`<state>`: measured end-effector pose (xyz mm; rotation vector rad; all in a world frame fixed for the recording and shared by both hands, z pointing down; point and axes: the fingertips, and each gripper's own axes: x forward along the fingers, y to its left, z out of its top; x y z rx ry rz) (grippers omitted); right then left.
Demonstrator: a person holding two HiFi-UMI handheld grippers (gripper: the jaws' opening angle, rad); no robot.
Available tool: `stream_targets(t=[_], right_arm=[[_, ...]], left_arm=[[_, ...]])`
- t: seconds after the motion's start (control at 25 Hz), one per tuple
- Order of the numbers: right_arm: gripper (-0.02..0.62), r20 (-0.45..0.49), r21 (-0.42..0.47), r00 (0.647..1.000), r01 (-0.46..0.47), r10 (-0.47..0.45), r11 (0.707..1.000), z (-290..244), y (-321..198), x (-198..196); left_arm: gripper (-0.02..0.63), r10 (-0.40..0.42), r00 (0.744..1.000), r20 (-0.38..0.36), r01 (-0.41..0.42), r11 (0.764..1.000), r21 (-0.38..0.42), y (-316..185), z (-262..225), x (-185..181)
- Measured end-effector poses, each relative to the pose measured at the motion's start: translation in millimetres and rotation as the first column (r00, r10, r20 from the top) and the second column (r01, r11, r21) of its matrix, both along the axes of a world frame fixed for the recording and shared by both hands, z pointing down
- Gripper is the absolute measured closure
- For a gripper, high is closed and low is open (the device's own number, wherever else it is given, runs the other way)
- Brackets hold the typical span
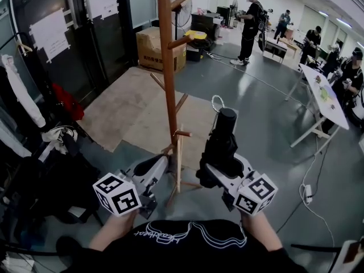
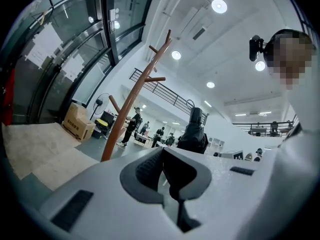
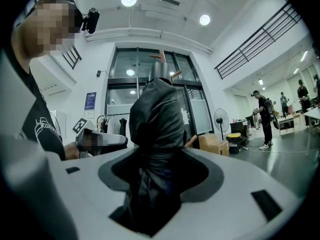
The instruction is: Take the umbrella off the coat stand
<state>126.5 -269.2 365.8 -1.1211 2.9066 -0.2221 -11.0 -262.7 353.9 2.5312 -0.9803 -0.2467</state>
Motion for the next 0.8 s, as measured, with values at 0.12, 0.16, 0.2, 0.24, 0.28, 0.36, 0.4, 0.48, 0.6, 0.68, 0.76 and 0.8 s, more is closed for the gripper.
stream_targets(t=[0.12, 0.16, 0.2, 0.24, 0.28, 0.36, 0.4, 0.48, 0.6, 0.68, 0.76, 0.8], right_arm=[[0.350, 0.007, -0.003, 1.000, 0.015, -0.015, 1.000, 0.7, 3.1, 1.8], [0.350, 0.009, -0.003, 1.000, 0.020, -0.020, 1.000, 1.4, 4.1, 2.2], [0.350, 0.010, -0.003, 1.000, 0.024, -0.024, 1.000, 2.3, 4.7, 2.3], [0.350, 0.012, -0.004, 1.000, 0.028, -0.028, 1.000, 3.2, 5.1, 2.4], [0.350, 0.014, -0.003, 0.999, 0.032, -0.032, 0.999, 4.0, 5.5, 2.6], [0.350, 0.016, -0.001, 0.999, 0.039, -0.039, 0.999, 4.7, 6.1, 3.3], [0.350, 0.016, 0.000, 0.999, 0.041, -0.041, 0.999, 4.8, 6.1, 3.7], [0.350, 0.013, 0.000, 0.999, 0.040, -0.040, 0.999, 4.7, 5.2, 4.1], [0.350, 0.013, -0.003, 0.999, 0.036, -0.035, 0.999, 3.5, 1.0, 1.8], [0.350, 0.012, -0.004, 0.999, 0.034, -0.034, 0.999, 2.1, -2.6, -2.1], [0.350, 0.011, -0.004, 0.999, 0.033, -0.033, 0.999, 1.0, -6.0, -5.6], [0.350, 0.010, -0.004, 0.999, 0.032, -0.032, 0.999, 0.4, -7.7, -7.2]], left_arm=[[0.601, -0.009, 1.000, 0.008, 0.009, 1.000, -0.004, 5.1, 0.4, 3.1], [0.601, -0.013, 1.000, 0.010, 0.013, 1.000, -0.006, 6.6, 0.7, 3.9], [0.601, -0.016, 1.000, 0.012, 0.016, 1.000, -0.006, 7.7, 1.2, 4.5], [0.601, -0.020, 1.000, 0.013, 0.020, 1.000, -0.007, 8.4, 1.8, 5.0], [0.601, -0.023, 1.000, 0.014, 0.023, 1.000, -0.007, 8.8, 2.4, 5.6], [0.601, -0.026, 1.000, 0.017, 0.026, 1.000, -0.005, 9.4, 2.9, 7.6], [0.601, -0.025, 1.000, 0.018, 0.025, 1.000, -0.004, 9.4, 2.9, 8.6], [0.601, -0.022, 1.000, 0.020, 0.022, 1.000, -0.003, 8.5, 2.6, 9.6], [0.601, -0.017, 1.000, 0.023, 0.017, 1.000, -0.004, 4.4, 1.8, 6.9], [0.601, -0.015, 1.000, 0.023, 0.016, 1.000, -0.005, 0.7, 0.7, 2.9], [0.601, -0.013, 1.000, 0.020, 0.013, 1.000, -0.007, -2.6, -0.5, -0.3], [0.601, -0.012, 1.000, 0.019, 0.012, 1.000, -0.007, -4.2, -1.2, -1.7]])
